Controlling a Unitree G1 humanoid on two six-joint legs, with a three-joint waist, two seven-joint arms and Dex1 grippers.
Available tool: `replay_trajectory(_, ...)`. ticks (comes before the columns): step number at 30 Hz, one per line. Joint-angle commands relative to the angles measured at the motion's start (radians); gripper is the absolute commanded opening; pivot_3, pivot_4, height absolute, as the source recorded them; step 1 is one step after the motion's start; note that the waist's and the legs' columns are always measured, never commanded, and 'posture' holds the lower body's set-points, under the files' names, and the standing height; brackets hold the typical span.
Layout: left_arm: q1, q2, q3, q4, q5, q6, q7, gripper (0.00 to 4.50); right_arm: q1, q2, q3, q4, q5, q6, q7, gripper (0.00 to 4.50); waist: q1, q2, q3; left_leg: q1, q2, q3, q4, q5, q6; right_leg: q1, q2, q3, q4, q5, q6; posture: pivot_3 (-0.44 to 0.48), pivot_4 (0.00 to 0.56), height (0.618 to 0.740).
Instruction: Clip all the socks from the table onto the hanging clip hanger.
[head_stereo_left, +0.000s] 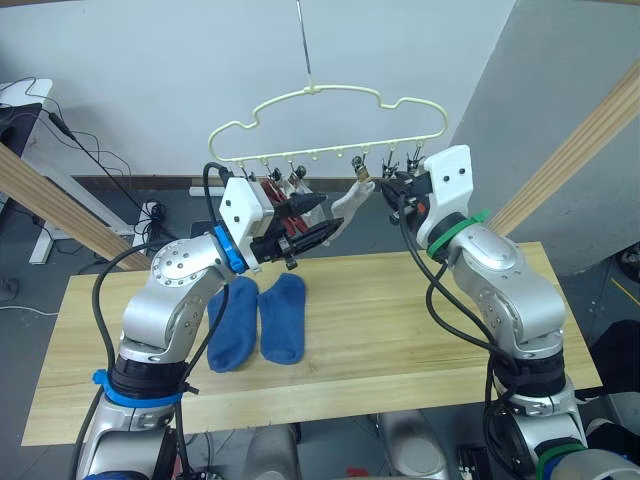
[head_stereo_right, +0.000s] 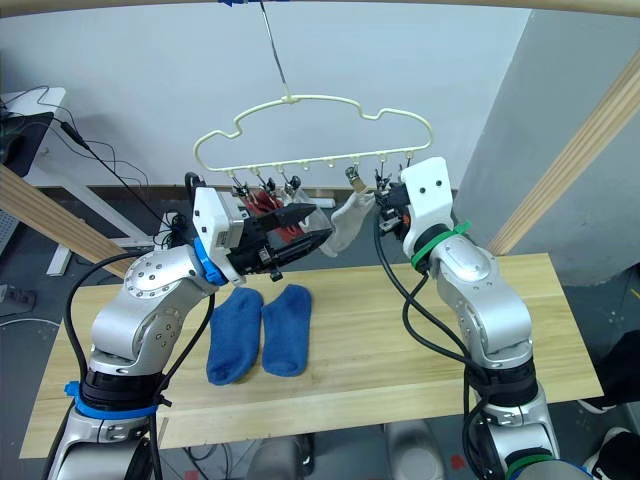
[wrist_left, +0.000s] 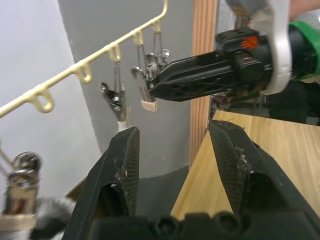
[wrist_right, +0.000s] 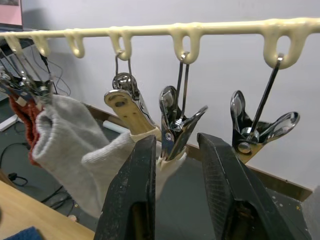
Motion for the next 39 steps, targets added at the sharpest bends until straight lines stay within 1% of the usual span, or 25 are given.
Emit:
replay_trajectory(1,-0.010,-0.002,-0.002,-0.038,0.001,-0.010,-0.010,2.42,-0.029,0.009,0.003,-0.002,-0.019,-0.040,-0.004,1.34,0.000,0.000,0.000,0.000,0.000,0.000,0.000,0.000,0.000,0.000,0.000,0.000,0.000,0.000,0.000,-0.218,0.291,0.733)
replay_trajectory(11,0.005,-0.002,-0.009,-0.044,0.009,-0.014,-0.012,2.42,-0.063,0.035,-0.001,0.063,-0.040,-0.096,0.004,1.34,0.000,0.000,0.000,0.000,0.000,0.000,0.000,0.000,0.000,0.000,0.000,0.000,0.000,0.000,0.000,-0.211,0.287,0.733)
replay_trajectory(12,0.005,-0.002,-0.010,-0.045,0.010,-0.013,-0.013,2.42,-0.064,0.035,-0.002,0.065,-0.043,-0.097,0.004,1.70,0.000,0.000,0.000,0.000,0.000,0.000,0.000,0.000,0.000,0.000,0.000,0.000,0.000,0.000,0.000,-0.212,0.287,0.733)
replay_trajectory(13,0.006,-0.002,-0.011,-0.045,0.011,-0.014,-0.013,2.42,-0.064,0.035,-0.003,0.067,-0.045,-0.098,0.003,1.86,0.000,0.000,0.000,0.000,0.000,0.000,0.000,0.000,0.000,0.000,0.000,0.000,0.000,0.000,0.000,-0.212,0.287,0.733)
replay_trajectory(15,0.008,-0.003,-0.014,-0.044,0.013,-0.016,-0.012,2.42,-0.066,0.032,0.000,0.069,-0.048,-0.100,0.004,2.46,0.000,0.000,0.000,0.000,0.000,0.000,0.000,0.000,0.000,0.000,0.000,0.000,0.000,0.000,0.000,-0.214,0.287,0.733)
replay_trajectory(31,0.010,-0.015,-0.022,-0.037,0.038,-0.023,-0.020,2.42,-0.076,0.026,0.036,0.085,-0.096,-0.124,0.023,2.46,0.000,0.000,0.000,0.000,0.000,0.000,0.000,0.000,0.000,0.000,0.000,0.000,0.001,0.000,0.000,-0.215,0.292,0.733)
replay_trajectory(34,0.011,-0.015,-0.023,-0.038,0.040,-0.023,-0.021,2.42,-0.072,0.041,0.027,0.085,-0.101,-0.120,0.008,1.89,0.000,0.000,0.000,0.000,0.000,0.000,0.000,0.000,0.000,0.000,0.000,0.000,0.001,0.000,0.000,-0.212,0.292,0.733)
replay_trajectory(35,0.012,-0.014,-0.024,-0.037,0.042,-0.024,-0.022,2.42,-0.072,0.045,0.024,0.085,-0.102,-0.118,0.005,1.59,0.000,0.000,0.000,0.000,0.000,0.000,0.000,0.000,0.000,0.000,0.000,0.000,0.001,0.000,0.000,-0.212,0.292,0.733)
replay_trajectory(39,0.015,-0.016,-0.026,-0.036,0.045,-0.025,-0.023,2.42,-0.071,0.052,0.021,0.083,-0.109,-0.114,0.000,1.59,0.000,0.000,0.000,0.000,0.000,0.000,0.000,0.000,0.000,0.000,0.000,0.000,0.001,0.000,0.000,-0.212,0.292,0.733)
